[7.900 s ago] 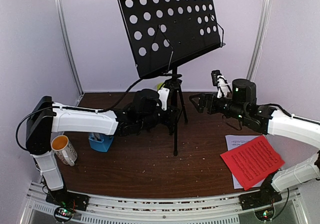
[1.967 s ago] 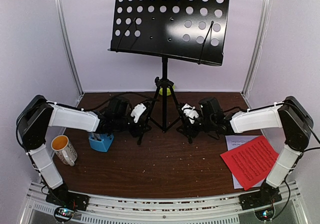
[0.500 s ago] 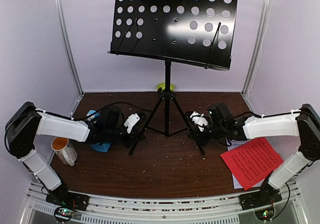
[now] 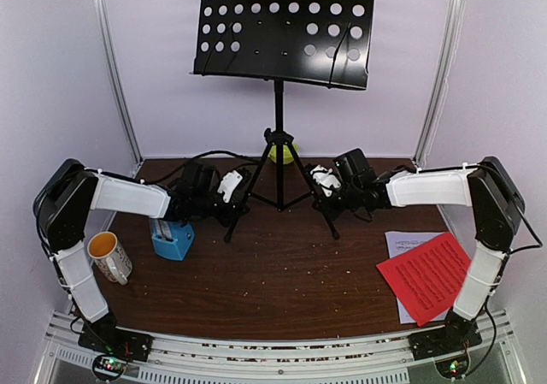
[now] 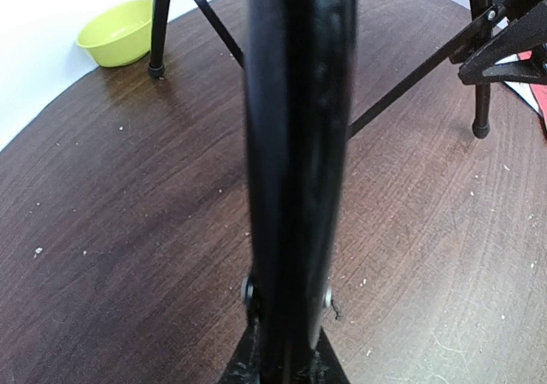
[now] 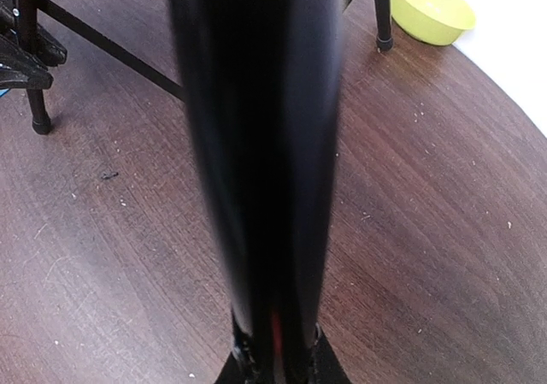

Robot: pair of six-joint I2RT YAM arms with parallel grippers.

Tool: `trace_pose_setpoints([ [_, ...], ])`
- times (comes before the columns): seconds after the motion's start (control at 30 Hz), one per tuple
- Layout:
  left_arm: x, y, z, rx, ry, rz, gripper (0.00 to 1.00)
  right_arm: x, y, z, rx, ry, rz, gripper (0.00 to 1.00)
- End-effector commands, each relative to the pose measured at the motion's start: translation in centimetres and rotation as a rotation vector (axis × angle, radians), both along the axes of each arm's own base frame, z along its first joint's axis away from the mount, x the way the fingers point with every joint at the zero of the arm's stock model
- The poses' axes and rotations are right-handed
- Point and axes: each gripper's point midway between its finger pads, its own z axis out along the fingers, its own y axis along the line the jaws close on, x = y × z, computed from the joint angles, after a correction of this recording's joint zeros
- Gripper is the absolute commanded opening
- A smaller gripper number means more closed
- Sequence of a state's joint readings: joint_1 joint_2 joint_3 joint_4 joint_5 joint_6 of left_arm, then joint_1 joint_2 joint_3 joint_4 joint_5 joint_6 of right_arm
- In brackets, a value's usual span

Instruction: Set up the instrument practice props

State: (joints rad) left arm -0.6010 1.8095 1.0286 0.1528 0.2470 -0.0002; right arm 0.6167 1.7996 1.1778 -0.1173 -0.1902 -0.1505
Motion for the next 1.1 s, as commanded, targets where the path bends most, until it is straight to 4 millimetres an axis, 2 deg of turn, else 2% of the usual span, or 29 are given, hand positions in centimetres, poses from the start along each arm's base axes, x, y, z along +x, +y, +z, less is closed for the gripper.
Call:
trace_pose_setpoints([
  [0.0,-1.5,1.9,-1.5,0.015,0.097,0.027,0.00,-0.7,-2.4,-0.6,0.004,0.065,-0.068,0.00],
  [0.23,-4.4,3.4,-2.1,0.033,0.124,-0.017,0.00,-3.1,-5.6,-2.1,0.044,0.143,-0.124,0.00],
  [0.4,-6.1,4.2,-2.5,0.027,0.145,-0.020,0.00,-4.4,-6.6,-2.7,0.065,0.206,-0.163,0.00],
  [0.53,-7.5,5.2,-4.1,0.041,0.180,-0.007,0.00,-5.8,-7.6,-3.6,0.066,0.255,-0.203,0.00],
  [0.8,-9.1,6.8,-5.3,0.065,0.191,0.014,0.00,-6.8,-9.6,-4.9,0.012,0.320,-0.264,0.00],
  [0.93,-9.9,7.3,-5.6,0.075,0.195,0.012,0.00,-7.2,-12.4,-5.4,-0.119,0.321,-0.316,0.00],
  [1.07,-10.2,7.5,-5.7,0.058,0.207,0.028,0.00,-7.3,-15.1,-5.4,-0.166,0.319,-0.388,0.00],
])
